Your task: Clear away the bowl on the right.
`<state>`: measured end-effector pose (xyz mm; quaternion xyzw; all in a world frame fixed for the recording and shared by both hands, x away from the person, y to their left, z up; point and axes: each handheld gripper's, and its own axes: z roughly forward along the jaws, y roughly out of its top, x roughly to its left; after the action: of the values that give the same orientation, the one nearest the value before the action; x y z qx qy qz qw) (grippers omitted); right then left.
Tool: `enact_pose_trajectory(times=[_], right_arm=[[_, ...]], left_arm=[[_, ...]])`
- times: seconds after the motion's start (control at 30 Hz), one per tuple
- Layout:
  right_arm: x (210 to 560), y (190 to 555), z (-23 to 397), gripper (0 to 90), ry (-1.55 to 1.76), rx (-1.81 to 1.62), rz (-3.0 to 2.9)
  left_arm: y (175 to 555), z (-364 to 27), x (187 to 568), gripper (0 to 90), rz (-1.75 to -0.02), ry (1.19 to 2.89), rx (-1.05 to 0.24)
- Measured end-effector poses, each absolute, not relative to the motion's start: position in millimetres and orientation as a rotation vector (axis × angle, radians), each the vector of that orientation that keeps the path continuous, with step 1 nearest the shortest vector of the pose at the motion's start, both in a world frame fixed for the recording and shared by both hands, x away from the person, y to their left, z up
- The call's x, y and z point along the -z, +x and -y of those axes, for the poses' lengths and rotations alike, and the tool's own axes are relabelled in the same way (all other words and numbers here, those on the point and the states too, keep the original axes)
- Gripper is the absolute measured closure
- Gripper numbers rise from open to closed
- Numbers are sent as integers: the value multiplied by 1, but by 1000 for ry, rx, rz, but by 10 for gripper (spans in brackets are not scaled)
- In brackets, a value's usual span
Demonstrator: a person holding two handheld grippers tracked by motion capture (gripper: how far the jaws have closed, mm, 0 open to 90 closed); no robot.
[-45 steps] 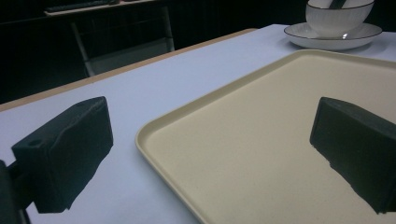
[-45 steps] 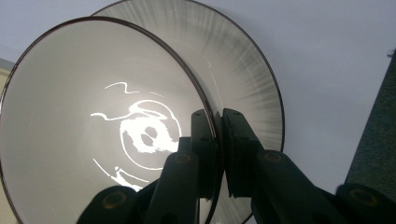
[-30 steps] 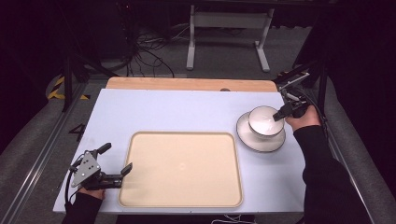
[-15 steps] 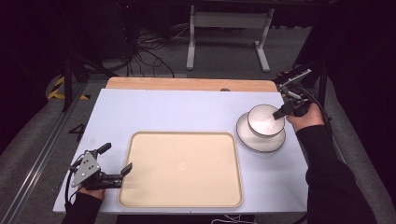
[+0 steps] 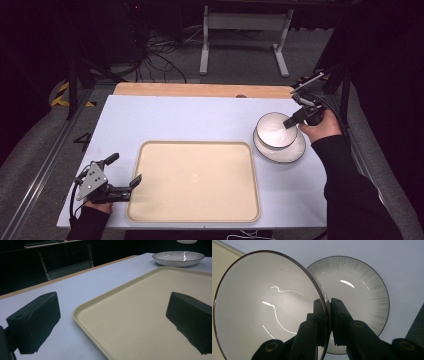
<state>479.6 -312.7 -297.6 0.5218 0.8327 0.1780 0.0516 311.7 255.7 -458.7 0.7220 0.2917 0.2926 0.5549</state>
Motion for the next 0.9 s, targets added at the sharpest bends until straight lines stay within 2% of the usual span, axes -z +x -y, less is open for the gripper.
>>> enact_pose_trajectory(times=[0.9], right_arm=[[282,452,221,833,1301,-612,-2716]], left_arm=[[311,-255,459,2,-690,1698,-687]])
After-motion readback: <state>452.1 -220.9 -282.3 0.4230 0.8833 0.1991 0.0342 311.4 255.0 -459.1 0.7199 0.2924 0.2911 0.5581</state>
